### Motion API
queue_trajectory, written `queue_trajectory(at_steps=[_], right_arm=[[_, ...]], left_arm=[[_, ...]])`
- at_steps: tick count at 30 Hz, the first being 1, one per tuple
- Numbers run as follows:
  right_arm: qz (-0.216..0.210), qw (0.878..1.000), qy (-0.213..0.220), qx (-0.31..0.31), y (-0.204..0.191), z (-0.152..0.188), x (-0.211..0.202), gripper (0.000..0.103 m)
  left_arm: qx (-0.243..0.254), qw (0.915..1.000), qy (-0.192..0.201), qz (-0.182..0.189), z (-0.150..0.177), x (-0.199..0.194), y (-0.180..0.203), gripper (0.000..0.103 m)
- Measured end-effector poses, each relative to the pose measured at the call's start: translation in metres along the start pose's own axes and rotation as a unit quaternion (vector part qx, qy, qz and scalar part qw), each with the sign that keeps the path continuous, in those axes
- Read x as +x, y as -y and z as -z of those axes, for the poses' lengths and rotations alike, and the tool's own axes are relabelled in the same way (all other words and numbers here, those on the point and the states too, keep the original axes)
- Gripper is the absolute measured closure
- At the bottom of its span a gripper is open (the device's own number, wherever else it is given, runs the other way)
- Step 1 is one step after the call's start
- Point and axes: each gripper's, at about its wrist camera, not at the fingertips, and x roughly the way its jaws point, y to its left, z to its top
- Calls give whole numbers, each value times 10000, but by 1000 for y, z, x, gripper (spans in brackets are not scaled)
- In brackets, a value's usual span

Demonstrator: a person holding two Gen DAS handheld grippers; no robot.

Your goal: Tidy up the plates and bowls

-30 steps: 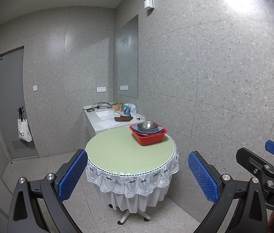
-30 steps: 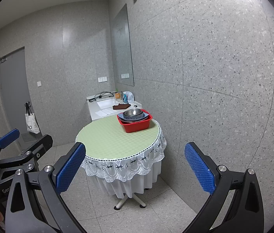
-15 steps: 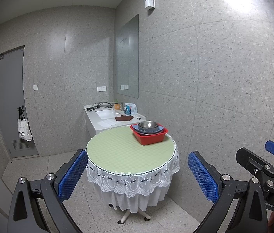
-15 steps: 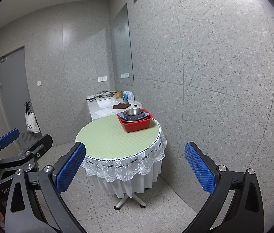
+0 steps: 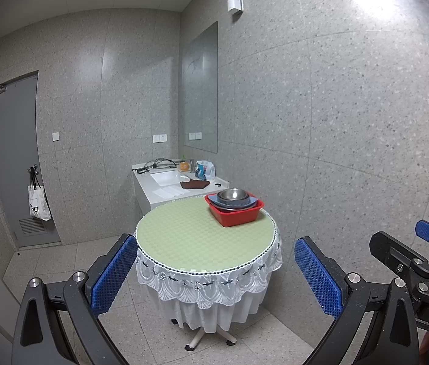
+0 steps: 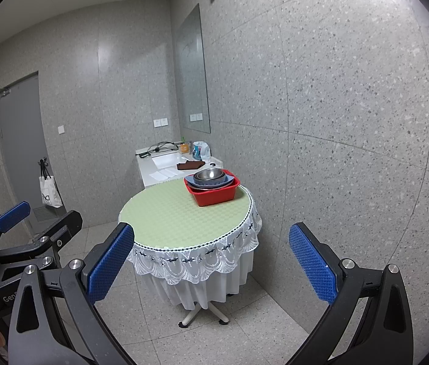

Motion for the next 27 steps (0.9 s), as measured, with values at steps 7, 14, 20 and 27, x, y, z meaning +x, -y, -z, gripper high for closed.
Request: queue_trajectory(at_steps=[7,14,20,27], right_arm=[[-6,10000,-11,2,0,0,2,0],[-5,10000,-27,1,0,0,3,0],[-4,10000,-35,-10,0,-1,5,0],[-5,10000,-41,-8,0,-1,6,0]], left_arm=[[4,10000,-4,-2,0,1,-2,1],[2,10000,-17,0,-1,3,-3,1],[7,10000,-20,1,-2,4,-5,1],[5,10000,-33,4,-2,7,-7,1]])
